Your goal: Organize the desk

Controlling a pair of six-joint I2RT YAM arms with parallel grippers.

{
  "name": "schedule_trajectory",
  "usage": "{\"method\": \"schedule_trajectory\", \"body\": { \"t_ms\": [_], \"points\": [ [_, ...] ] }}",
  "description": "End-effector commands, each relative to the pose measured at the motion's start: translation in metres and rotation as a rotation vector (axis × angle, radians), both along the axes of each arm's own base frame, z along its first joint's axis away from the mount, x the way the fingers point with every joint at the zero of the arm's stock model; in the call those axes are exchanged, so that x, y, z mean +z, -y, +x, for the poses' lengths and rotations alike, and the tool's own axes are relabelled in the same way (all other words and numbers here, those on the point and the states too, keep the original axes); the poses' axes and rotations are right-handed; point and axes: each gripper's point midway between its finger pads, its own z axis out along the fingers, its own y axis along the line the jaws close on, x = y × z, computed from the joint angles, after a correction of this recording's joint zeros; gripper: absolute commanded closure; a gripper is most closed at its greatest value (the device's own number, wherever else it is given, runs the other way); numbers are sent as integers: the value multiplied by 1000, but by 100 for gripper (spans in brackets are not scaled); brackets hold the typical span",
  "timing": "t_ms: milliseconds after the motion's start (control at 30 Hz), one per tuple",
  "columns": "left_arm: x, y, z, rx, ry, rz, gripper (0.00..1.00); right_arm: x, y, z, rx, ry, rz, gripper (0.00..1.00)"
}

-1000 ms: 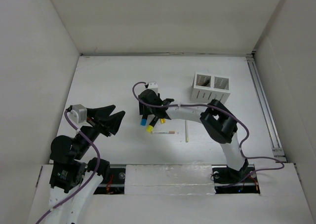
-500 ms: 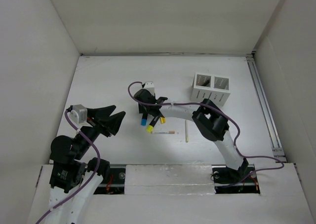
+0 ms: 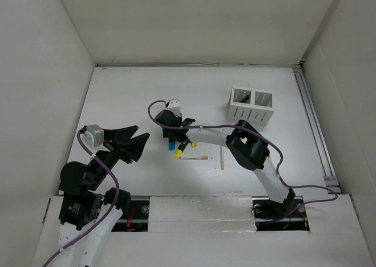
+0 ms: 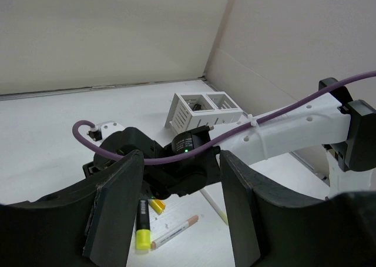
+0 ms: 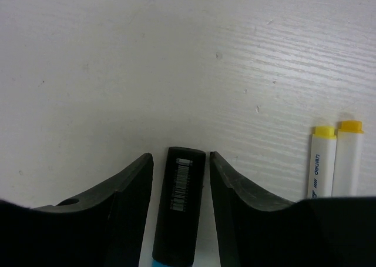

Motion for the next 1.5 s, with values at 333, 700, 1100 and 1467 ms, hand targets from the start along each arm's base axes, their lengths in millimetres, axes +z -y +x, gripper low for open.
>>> {"method": "schedule_trajectory", "body": {
  "t_ms": [333, 700, 1100, 1467],
  "points": [
    [13, 1, -3, -14, 49, -20, 49, 11, -18, -10, -11, 42, 49, 100],
    [11, 2, -2, -16, 43, -16, 49, 174, 4, 10, -115, 313, 454, 100],
    [11, 3, -2, -19, 42, -17, 49, 282, 224, 95, -534, 642, 434, 100],
    [11, 3, -3, -24, 46, -15, 49, 259, 328, 138, -830, 719, 181, 100]
  ]
}}
